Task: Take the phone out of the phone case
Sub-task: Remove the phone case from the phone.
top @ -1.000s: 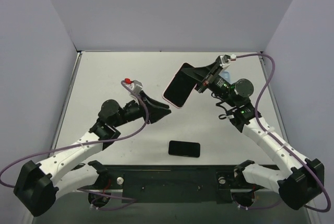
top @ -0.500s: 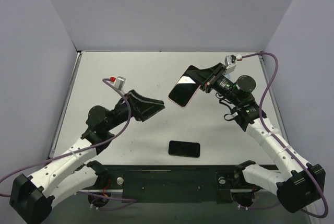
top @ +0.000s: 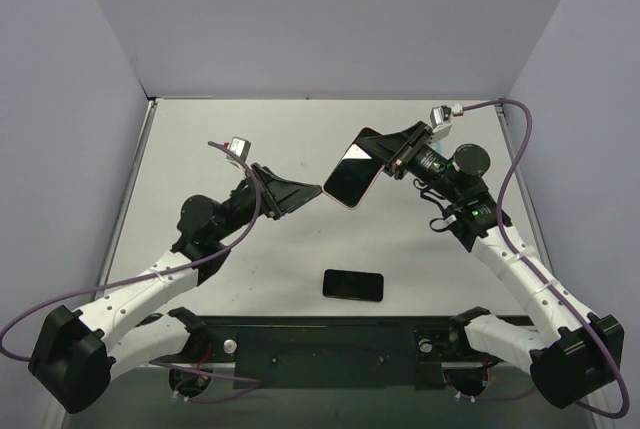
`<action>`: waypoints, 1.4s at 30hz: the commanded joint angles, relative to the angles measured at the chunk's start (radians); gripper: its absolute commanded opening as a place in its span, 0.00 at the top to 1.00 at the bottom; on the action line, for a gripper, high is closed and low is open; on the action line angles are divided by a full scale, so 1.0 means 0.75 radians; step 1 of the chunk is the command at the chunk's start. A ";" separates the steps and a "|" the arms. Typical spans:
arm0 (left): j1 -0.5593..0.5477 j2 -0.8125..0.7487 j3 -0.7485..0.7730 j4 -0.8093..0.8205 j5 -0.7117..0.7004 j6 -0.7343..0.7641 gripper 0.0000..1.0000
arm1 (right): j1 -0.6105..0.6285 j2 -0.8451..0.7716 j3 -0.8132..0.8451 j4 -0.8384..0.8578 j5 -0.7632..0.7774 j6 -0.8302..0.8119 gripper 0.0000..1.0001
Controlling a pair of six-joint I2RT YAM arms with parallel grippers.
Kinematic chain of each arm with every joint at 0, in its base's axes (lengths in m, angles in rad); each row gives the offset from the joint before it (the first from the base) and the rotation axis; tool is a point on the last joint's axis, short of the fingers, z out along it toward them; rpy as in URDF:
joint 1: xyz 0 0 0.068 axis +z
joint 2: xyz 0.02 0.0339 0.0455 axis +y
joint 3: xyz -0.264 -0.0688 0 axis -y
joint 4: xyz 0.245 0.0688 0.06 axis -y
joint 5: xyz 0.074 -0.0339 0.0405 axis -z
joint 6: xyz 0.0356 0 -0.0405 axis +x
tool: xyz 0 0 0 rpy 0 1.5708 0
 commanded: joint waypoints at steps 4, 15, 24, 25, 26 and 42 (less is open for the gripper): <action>-0.027 0.053 0.091 0.138 0.032 -0.034 0.51 | 0.014 -0.041 0.073 0.111 0.019 -0.028 1.00; -0.040 0.092 0.118 0.187 0.059 -0.017 0.66 | 0.018 -0.039 0.090 0.084 0.030 -0.050 1.00; -0.038 0.166 0.112 0.430 0.120 -0.038 0.89 | 0.026 -0.041 0.108 0.055 0.013 -0.046 1.00; -0.040 0.188 0.108 0.542 0.152 -0.038 0.91 | 0.026 -0.035 0.112 0.057 -0.005 -0.018 1.00; -0.038 0.209 0.100 0.622 0.181 -0.034 0.92 | 0.026 -0.033 0.112 0.086 -0.013 0.003 1.00; 0.104 0.579 0.236 1.083 0.555 0.068 1.00 | 0.073 0.040 0.030 0.879 -0.040 0.849 1.00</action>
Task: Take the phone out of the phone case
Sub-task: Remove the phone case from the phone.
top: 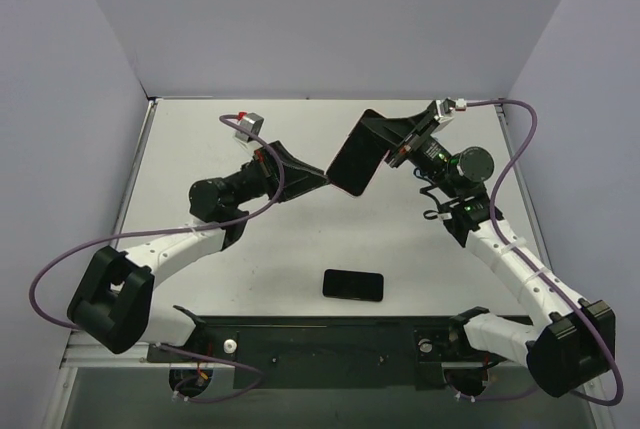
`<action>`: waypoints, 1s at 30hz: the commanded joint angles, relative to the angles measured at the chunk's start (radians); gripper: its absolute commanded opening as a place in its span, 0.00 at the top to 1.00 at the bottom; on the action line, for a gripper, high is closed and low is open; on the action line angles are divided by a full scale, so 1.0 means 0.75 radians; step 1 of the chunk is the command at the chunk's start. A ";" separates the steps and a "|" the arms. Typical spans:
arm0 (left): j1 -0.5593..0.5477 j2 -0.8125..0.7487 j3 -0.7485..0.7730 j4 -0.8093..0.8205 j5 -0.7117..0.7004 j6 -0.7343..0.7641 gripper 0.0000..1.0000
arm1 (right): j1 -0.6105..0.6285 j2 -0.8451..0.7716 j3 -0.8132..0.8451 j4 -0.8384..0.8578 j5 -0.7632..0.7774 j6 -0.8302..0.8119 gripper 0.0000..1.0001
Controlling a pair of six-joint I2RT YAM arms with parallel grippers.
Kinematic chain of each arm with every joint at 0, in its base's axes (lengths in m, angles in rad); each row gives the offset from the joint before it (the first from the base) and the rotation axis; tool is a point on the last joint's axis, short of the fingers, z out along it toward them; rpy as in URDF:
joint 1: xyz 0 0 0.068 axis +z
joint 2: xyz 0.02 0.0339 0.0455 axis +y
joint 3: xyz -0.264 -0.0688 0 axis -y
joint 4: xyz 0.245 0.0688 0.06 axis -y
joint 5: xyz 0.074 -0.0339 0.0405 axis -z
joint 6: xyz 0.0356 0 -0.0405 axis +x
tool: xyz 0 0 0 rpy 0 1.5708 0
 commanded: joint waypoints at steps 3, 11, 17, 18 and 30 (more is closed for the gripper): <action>0.012 0.140 0.080 0.335 0.167 0.142 1.00 | 0.094 0.023 0.052 0.549 -0.033 0.541 1.00; 0.034 0.220 0.093 0.165 0.106 0.154 1.00 | 0.141 0.082 0.078 0.705 0.002 0.625 1.00; 0.024 0.047 0.129 -0.494 0.000 0.485 1.00 | 0.117 0.023 0.078 0.508 -0.021 0.451 1.00; 0.004 0.014 0.137 -0.708 -0.037 0.613 1.00 | 0.108 0.017 0.090 0.465 -0.035 0.384 1.00; -0.095 -0.518 0.068 -1.416 -0.201 0.855 0.36 | 0.090 -0.141 0.260 -0.617 0.085 -0.530 1.00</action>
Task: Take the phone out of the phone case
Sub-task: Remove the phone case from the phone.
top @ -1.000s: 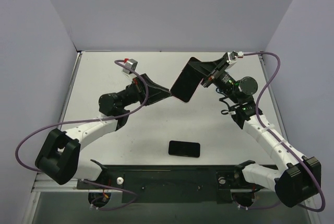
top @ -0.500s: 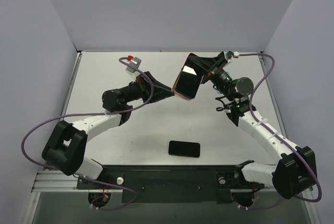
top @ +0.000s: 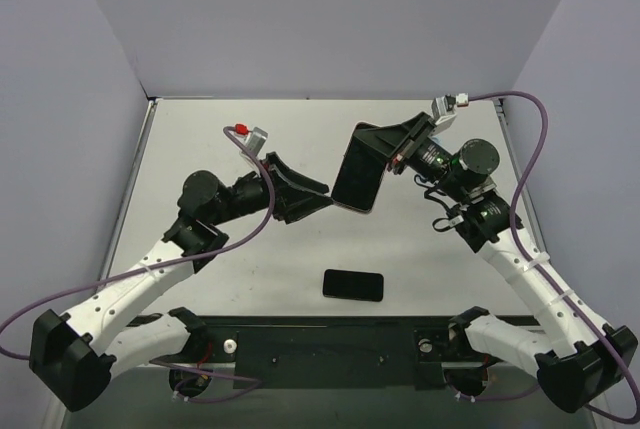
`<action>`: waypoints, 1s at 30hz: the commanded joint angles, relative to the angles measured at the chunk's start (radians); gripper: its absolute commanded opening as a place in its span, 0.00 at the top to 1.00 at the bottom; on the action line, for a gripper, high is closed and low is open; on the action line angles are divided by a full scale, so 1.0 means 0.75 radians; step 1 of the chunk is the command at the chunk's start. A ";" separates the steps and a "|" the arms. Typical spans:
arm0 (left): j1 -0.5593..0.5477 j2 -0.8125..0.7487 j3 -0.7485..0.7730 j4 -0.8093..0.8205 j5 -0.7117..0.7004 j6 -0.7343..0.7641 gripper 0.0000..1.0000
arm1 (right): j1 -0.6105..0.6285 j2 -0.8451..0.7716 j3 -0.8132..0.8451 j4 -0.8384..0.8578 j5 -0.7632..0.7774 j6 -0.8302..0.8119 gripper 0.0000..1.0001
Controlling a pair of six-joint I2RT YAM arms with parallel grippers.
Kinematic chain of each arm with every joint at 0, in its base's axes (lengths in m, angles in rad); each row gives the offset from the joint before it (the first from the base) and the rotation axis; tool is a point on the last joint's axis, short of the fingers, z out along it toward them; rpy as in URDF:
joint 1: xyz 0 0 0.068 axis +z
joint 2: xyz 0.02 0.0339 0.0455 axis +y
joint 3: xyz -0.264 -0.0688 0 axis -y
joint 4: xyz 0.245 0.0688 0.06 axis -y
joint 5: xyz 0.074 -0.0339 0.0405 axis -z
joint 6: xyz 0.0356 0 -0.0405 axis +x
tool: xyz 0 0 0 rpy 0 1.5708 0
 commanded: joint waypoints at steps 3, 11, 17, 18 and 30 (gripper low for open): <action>0.011 -0.190 0.003 -0.452 -0.068 0.168 0.35 | -0.007 -0.077 0.092 -0.184 0.038 -0.258 1.00; 0.003 -0.211 -0.003 -0.011 -0.060 -0.310 0.37 | -0.019 -0.099 0.059 -0.213 0.083 -0.291 1.00; -0.075 -0.084 -0.026 0.382 -0.083 -0.691 0.38 | -0.036 -0.105 0.033 -0.182 0.115 -0.273 1.00; -0.111 -0.080 -0.018 0.335 -0.101 -0.674 0.38 | -0.044 -0.103 0.027 -0.178 0.117 -0.263 1.00; -0.236 -0.053 -0.132 0.212 -0.279 -0.707 0.33 | -0.116 -0.126 -0.049 -0.090 0.132 -0.173 1.00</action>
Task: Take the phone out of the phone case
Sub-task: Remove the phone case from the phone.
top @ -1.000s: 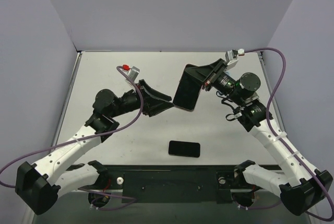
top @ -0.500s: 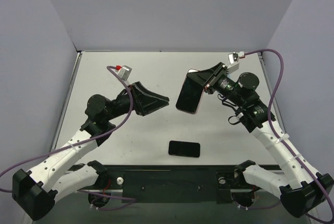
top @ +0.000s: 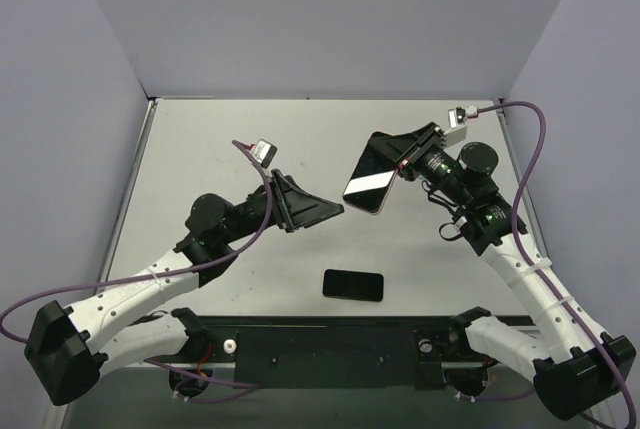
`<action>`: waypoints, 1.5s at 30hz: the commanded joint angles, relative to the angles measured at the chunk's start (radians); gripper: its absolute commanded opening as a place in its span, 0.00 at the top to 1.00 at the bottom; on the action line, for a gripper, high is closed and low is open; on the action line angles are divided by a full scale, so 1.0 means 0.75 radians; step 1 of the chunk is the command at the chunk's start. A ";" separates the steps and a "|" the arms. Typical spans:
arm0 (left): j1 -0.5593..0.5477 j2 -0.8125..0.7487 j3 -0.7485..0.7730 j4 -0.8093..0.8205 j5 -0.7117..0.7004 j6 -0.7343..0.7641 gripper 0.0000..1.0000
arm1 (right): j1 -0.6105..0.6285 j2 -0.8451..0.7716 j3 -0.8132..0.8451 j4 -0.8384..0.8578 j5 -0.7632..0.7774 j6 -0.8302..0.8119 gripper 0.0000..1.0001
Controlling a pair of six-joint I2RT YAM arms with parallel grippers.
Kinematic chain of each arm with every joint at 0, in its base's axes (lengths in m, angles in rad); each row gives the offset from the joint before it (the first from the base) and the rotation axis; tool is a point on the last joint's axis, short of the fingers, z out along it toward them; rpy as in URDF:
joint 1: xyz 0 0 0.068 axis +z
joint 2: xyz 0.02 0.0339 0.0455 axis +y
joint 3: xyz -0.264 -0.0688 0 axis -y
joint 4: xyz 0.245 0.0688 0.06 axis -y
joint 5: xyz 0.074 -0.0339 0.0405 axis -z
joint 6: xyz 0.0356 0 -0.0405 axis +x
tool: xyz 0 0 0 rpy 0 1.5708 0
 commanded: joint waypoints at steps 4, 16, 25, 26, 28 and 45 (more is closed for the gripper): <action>-0.044 0.080 -0.020 0.095 -0.063 -0.056 0.35 | -0.023 -0.062 0.001 0.215 -0.011 0.075 1.00; -0.044 0.229 -0.042 0.371 -0.141 -0.208 0.36 | -0.023 -0.092 -0.003 0.206 -0.034 0.053 1.00; -0.064 0.231 -0.077 0.496 -0.145 -0.255 0.40 | -0.023 -0.099 -0.032 0.196 -0.011 0.034 1.00; -0.064 0.225 -0.079 0.488 -0.149 -0.255 0.40 | -0.023 -0.097 -0.032 0.194 -0.011 0.032 1.00; -0.064 0.211 -0.085 0.478 -0.166 -0.255 0.40 | -0.023 -0.094 -0.032 0.194 -0.013 0.028 1.00; -0.064 0.274 -0.024 0.441 -0.268 -0.277 0.39 | 0.032 -0.088 -0.046 0.229 -0.005 0.034 1.00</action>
